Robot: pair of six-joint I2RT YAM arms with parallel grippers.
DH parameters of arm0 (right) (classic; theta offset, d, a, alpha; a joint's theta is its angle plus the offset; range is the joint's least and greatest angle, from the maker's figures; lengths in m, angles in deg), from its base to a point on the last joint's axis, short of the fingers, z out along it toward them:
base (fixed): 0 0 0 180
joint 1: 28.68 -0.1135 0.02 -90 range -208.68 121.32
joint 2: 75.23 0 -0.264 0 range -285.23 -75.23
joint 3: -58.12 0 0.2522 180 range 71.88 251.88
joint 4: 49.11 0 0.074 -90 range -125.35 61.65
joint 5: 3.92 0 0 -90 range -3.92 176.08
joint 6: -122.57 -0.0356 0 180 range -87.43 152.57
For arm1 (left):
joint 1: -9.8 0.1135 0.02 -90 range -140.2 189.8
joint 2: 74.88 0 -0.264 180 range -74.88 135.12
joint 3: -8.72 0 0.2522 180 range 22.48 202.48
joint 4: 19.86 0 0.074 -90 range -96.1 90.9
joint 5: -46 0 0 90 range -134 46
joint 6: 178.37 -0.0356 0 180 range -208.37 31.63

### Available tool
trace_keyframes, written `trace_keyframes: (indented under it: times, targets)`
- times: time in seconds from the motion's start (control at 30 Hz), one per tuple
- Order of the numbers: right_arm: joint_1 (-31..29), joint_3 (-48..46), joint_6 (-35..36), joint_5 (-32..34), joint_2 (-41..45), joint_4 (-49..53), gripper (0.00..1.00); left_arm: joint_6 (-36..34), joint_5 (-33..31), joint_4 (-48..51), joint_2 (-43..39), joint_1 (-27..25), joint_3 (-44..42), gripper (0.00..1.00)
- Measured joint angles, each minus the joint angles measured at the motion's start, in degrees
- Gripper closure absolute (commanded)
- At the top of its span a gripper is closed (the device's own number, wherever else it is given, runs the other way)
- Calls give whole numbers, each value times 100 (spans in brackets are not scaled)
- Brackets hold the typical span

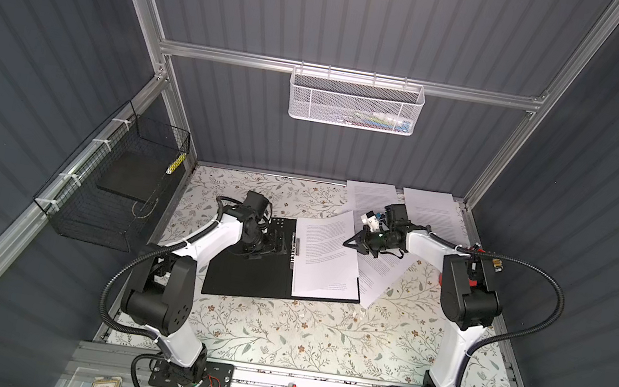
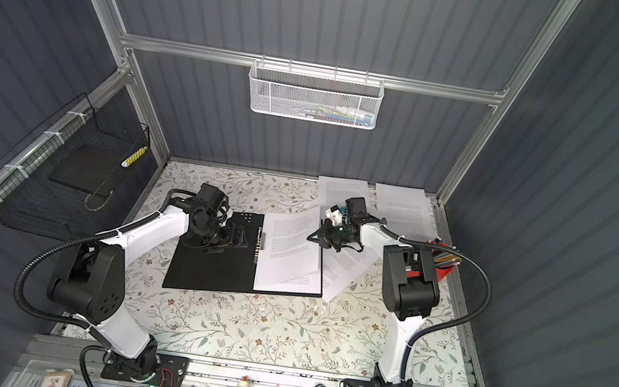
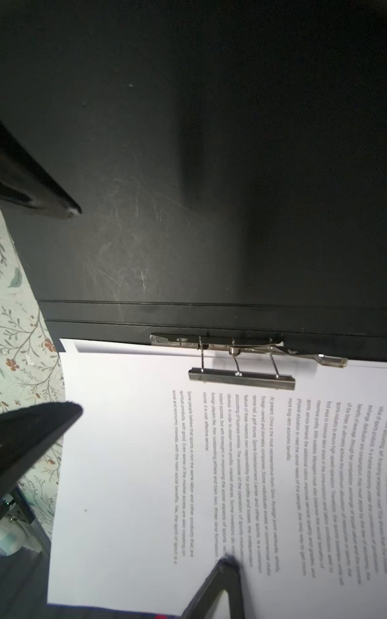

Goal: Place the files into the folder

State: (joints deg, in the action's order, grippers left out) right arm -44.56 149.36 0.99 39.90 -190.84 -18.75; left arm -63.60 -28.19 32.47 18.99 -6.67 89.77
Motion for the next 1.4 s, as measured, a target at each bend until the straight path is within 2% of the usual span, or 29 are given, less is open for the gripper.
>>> trace_keyframes:
  times: [0.3,0.6,1.4]
  targets:
    - [-7,-286,39,76,2,-59,100,-125,4,24,2,44,17,9]
    - [-37,-509,-278,127,4,-389,100,-177,74,22,2,44,15,0]
    - [-155,-516,-586,192,4,-667,100,-192,179,17,4,44,15,0]
